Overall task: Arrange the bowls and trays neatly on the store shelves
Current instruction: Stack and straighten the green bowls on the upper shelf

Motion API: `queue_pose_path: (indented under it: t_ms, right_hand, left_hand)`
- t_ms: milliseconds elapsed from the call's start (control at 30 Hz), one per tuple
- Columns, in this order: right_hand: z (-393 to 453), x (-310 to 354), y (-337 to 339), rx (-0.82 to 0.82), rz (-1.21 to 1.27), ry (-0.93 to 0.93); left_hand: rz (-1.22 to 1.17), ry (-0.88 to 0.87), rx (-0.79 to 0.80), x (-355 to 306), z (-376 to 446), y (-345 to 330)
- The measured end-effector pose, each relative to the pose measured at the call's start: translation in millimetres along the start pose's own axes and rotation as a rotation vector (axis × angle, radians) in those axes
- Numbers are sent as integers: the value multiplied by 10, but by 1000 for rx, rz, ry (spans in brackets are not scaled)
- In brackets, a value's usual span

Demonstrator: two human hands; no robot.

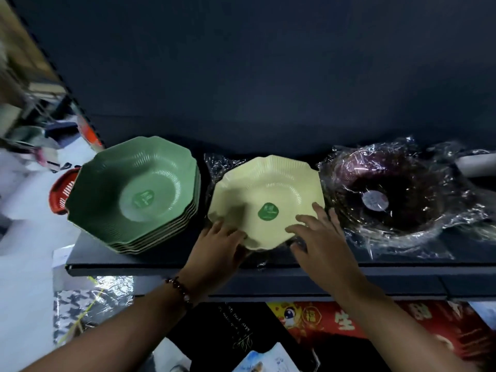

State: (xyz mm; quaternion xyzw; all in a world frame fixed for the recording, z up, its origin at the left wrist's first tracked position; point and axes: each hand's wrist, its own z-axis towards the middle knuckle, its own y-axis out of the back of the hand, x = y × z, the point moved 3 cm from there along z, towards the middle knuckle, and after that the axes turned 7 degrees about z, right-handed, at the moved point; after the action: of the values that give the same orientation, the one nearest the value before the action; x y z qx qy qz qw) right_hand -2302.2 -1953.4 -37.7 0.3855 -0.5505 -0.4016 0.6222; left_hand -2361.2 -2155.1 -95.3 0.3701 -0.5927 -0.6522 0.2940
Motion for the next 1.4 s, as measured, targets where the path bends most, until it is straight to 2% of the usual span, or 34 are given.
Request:
queue_pose_path:
  t_ms: [100,300,533,667,967,1267,1400]
  right_hand:
    - [13,-164,55,25,80,60]
    - [26,-292,204,44,239,135]
    - [-26,-225,371,-4,327,193]
    - [-40,-52,495,-70,351,225]
    - [270,721,448,-178,363,294]
    - [678,1656,-159,-128,370,357]
    - [821,1897,-438,-91,372,353]
  left_hand:
    - [-52,-15,-55,-110,-21,37]
    - [-195,-4,-274,-276,-139,290]
    - [-250,44,-369,-296,-314,607]
    - [-282,2,-422,-170,-377,812]
    - [-196,-21,-536,497,-606,1192]
    - [-123,82,-543,1499,-1089,1175]
    - [-131,123,-500,1859,-1201,1045]
